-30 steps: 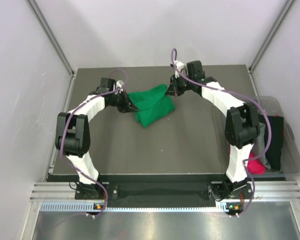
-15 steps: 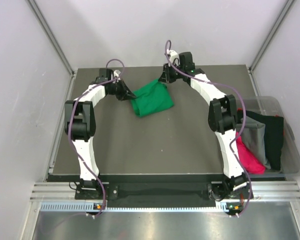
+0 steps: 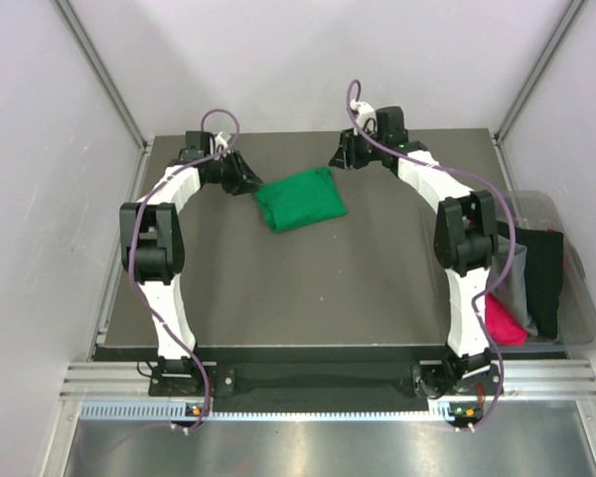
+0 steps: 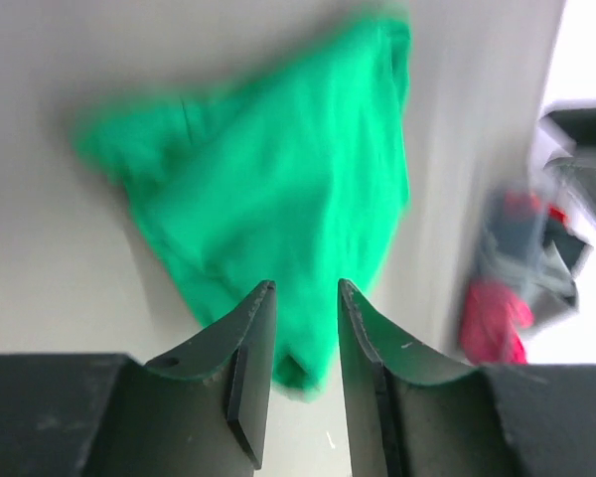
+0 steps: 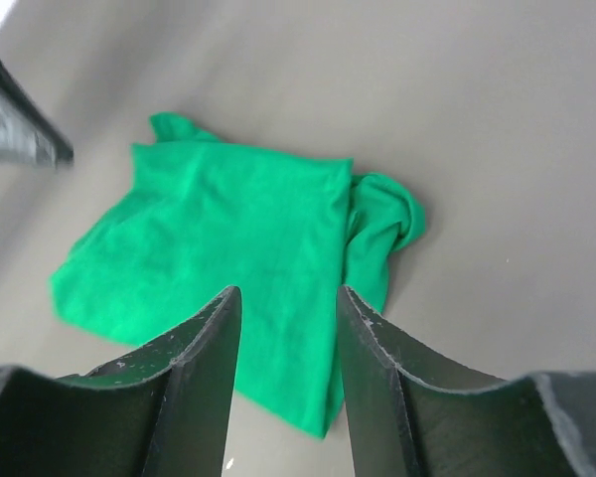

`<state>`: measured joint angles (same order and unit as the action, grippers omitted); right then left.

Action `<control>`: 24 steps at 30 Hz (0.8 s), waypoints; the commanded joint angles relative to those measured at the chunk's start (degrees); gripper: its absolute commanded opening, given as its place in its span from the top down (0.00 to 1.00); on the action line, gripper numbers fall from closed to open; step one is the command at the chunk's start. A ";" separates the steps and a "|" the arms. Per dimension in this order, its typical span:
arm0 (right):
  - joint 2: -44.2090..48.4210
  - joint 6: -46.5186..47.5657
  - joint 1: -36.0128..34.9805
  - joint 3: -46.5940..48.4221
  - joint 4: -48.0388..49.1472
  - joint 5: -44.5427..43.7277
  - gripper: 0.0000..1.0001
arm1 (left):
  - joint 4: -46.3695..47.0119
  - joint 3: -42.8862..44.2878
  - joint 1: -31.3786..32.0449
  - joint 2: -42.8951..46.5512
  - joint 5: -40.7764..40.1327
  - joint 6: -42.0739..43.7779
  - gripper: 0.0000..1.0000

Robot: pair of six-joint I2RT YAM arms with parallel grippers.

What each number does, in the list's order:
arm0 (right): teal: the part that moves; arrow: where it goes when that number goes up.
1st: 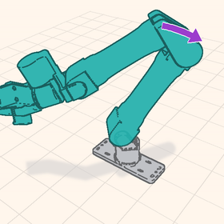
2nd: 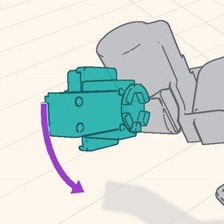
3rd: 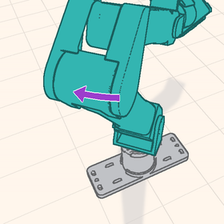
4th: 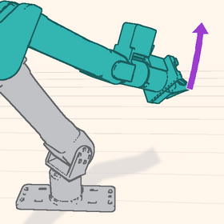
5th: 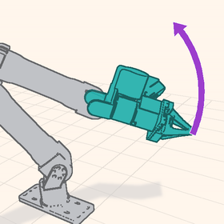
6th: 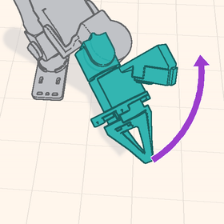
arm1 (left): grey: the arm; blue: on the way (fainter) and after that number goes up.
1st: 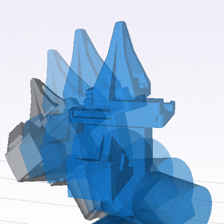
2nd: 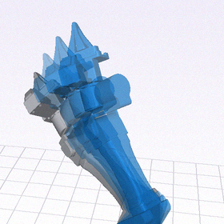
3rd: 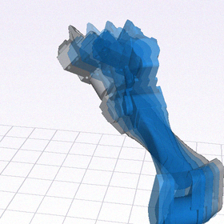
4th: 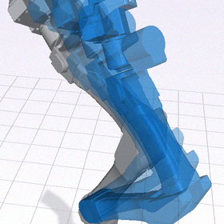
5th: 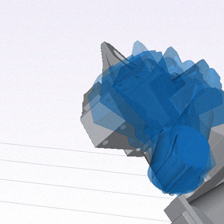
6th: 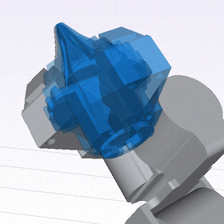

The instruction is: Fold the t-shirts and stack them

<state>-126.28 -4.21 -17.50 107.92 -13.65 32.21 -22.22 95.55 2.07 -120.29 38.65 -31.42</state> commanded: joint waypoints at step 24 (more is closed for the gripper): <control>-1.07 -0.27 -5.44 -2.63 4.60 7.52 0.58 | 5.25 -18.47 0.04 6.39 5.47 -1.10 0.61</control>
<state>-125.54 -5.54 -22.15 102.04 -10.37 38.83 -18.11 74.52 2.15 -112.07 44.40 -35.55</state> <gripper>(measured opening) 0.427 0.400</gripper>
